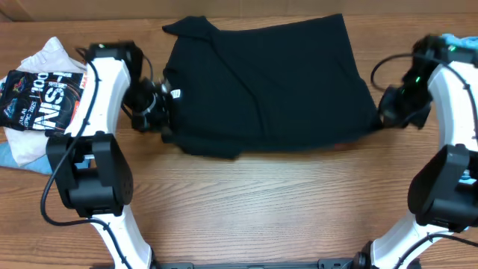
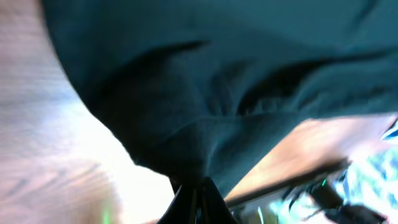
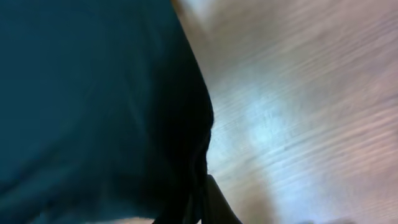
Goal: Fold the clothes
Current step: 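Lay the black shirt flat on the table center with both grippers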
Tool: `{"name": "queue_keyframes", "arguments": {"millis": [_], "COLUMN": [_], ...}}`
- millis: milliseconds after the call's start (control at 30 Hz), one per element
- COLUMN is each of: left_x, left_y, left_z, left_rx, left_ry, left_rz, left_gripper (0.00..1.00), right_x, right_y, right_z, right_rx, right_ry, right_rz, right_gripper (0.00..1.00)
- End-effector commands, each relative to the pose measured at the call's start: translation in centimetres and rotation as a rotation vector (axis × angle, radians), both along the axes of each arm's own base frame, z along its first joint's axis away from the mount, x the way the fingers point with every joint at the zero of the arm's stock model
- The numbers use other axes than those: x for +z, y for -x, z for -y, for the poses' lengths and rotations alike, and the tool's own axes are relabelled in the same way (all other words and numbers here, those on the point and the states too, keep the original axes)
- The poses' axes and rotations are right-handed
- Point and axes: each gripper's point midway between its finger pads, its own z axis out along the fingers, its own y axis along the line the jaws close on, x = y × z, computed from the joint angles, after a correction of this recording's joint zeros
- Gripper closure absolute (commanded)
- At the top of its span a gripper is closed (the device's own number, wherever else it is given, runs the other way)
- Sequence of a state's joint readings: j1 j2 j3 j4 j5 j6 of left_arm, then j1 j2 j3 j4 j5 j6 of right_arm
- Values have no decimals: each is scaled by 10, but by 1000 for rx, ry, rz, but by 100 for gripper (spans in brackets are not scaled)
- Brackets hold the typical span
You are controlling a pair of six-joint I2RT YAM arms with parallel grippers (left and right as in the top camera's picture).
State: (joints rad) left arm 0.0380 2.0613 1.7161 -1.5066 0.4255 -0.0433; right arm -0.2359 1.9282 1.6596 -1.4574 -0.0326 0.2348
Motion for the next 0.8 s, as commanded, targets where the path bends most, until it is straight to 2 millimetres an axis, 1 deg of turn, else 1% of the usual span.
{"name": "queue_keyframes", "arguments": {"millis": [0,100,167,233,333,467,533,633,700,767], "left_x": [-14,-25,-31,-34,-33,-22,-13,5,16,25], "left_y": [29,52,64,71,78,83,82,80,82,86], "left_z": [3,4,2,-2,-11,-31,-43,-67,-76,-79], "left_rx": [-79,-106,-103,-85,-24,73,132,271,325,344], "left_ry": [19,34,32,31,19,1,-13,-48,-60,-66], "left_rz": [-70,-127,-138,-118,-66,46,107,213,251,277], "left_gripper": [96,96,96,96,96,96,96,96,96,96], "right_x": [-17,-26,-27,-27,-23,-18,-16,-14,-13,-12], "right_y": [21,34,41,47,55,68,75,85,92,99], "right_z": [1,1,2,4,7,11,13,16,16,14], "right_rx": [1,-3,-12,-24,-46,-78,-105,-155,-170,-174], "right_ry": [-1,-5,-10,-15,-16,-10,-4,-1,-3,-5], "right_rz": [-72,-116,-135,-147,-148,-123,-103,-59,-41,-42], "right_gripper": [96,96,96,96,96,96,96,96,96,96]}}
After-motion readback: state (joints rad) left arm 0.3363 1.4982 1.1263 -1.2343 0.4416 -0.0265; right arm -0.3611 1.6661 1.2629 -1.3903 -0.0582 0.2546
